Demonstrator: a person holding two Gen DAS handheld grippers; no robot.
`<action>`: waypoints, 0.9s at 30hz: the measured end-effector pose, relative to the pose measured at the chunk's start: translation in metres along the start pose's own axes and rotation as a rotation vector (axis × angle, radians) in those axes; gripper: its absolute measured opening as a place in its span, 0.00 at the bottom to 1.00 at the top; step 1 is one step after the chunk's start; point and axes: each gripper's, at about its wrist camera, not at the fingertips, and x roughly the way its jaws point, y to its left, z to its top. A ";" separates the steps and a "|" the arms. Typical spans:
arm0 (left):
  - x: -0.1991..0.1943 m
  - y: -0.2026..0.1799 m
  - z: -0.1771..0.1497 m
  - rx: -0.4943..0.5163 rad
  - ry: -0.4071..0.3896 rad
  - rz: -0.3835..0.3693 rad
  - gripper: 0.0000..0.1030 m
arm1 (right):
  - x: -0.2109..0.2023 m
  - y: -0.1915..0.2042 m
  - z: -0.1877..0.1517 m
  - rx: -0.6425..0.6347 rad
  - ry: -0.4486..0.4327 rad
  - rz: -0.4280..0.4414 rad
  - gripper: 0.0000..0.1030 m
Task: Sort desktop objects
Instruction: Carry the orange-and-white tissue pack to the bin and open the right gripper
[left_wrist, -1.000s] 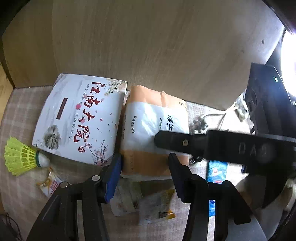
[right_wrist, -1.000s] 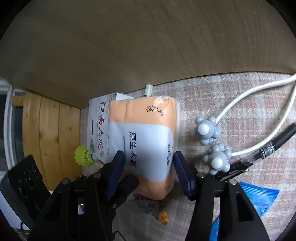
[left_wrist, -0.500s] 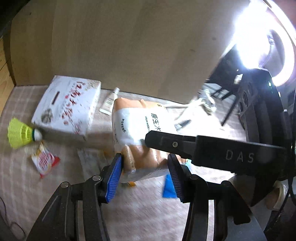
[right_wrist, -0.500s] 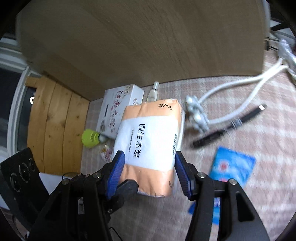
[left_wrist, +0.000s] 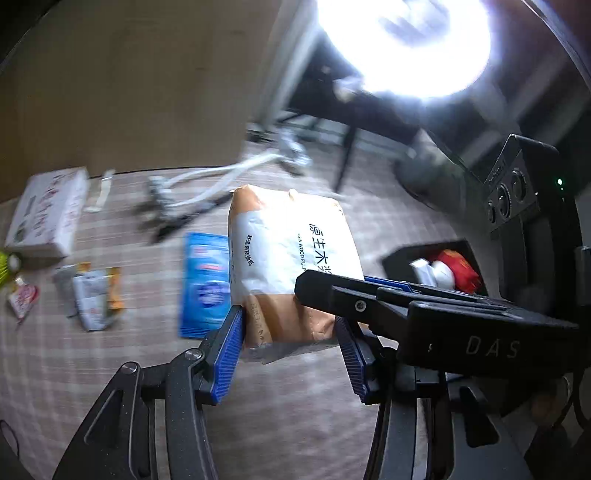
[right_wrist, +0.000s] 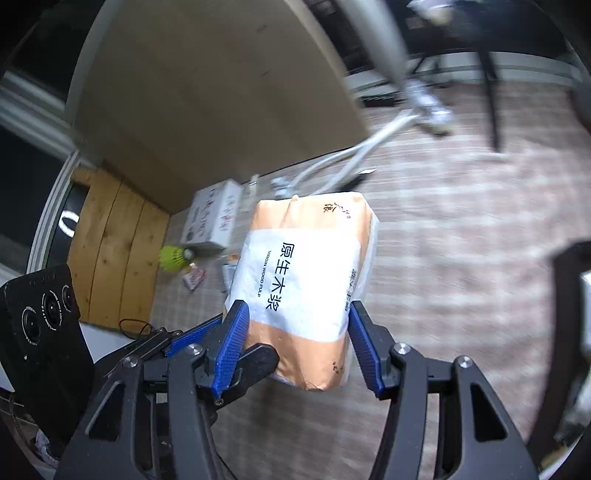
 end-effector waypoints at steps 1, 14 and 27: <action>0.003 -0.012 -0.001 0.014 0.010 -0.010 0.46 | -0.008 -0.009 -0.003 0.019 -0.012 -0.005 0.53; 0.060 -0.199 -0.026 0.296 0.115 -0.189 0.46 | -0.152 -0.137 -0.077 0.253 -0.206 -0.142 0.53; 0.100 -0.351 -0.065 0.507 0.199 -0.305 0.47 | -0.268 -0.238 -0.163 0.444 -0.342 -0.298 0.53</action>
